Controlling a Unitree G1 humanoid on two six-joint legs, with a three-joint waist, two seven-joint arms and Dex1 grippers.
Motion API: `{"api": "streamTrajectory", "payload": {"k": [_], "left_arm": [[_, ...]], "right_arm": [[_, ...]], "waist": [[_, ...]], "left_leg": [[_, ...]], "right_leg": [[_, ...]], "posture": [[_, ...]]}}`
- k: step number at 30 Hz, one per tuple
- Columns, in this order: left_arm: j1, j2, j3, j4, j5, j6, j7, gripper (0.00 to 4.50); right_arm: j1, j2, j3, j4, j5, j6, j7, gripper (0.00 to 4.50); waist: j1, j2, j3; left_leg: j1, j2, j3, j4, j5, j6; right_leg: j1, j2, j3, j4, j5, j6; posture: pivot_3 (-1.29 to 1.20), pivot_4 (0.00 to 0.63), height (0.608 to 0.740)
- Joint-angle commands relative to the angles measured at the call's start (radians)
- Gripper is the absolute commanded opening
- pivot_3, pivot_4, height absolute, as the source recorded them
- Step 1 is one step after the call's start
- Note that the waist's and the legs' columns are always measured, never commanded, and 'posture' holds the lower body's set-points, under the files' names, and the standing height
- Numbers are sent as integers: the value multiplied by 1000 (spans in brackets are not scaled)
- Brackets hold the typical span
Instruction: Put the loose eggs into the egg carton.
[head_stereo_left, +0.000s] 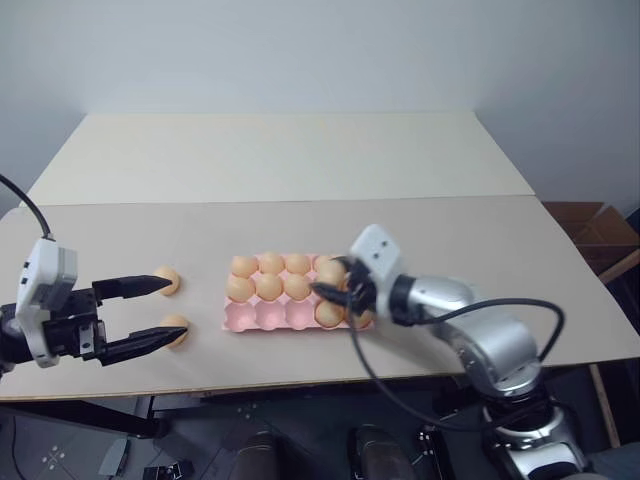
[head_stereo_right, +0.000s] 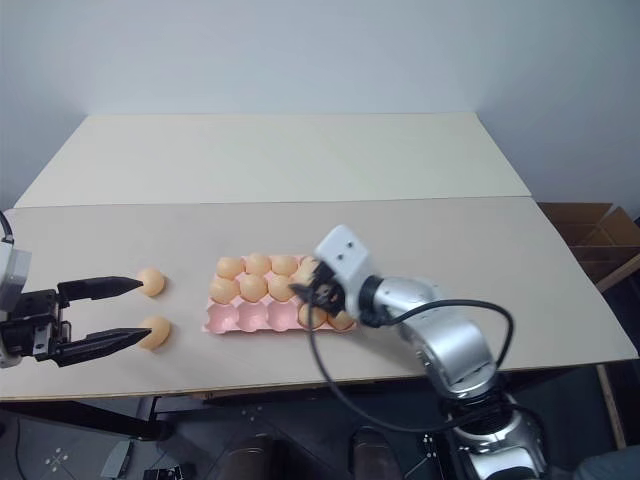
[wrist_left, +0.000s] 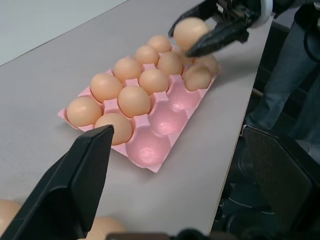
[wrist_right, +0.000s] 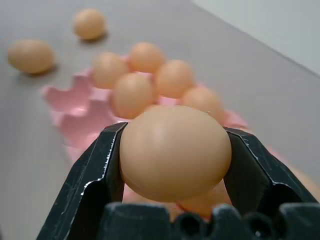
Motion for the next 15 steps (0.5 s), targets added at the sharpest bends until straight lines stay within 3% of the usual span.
{"api": "streamTrajectory", "payload": {"k": [1,4,10,15], "left_arm": [[-11,2,8,-22,-17,-5,-1,4500],[-16,-1,5,-24,-17,-5,5,4500],[-8,-9,13,-35,-16,-5,13,4500],[-3,-14,18,-41,-17,-2,19,4500]], "right_arm": [[-19,6,76,-24,-29,-4,-22,2631],[-28,20,123,15,-47,-6,-31,2631],[-54,25,108,40,-64,-16,-29,4450],[-78,3,5,-71,-5,28,-1,4450]], "waist": [[4,0,0],[2,-1,-1],[1,-1,-1],[2,-1,-1]], "left_leg": [[0,-1,0,0,0,0],[0,0,0,0,0,0],[0,0,-1,0,0,0],[0,0,-1,0,0,0]], "right_leg": [[0,-1,0,0,0,0],[0,0,0,0,0,0],[0,1,0,0,0,0],[0,1,-1,0,0,0]], "posture": [[0,150,740],[0,150,740],[0,150,740],[0,150,740]]}}
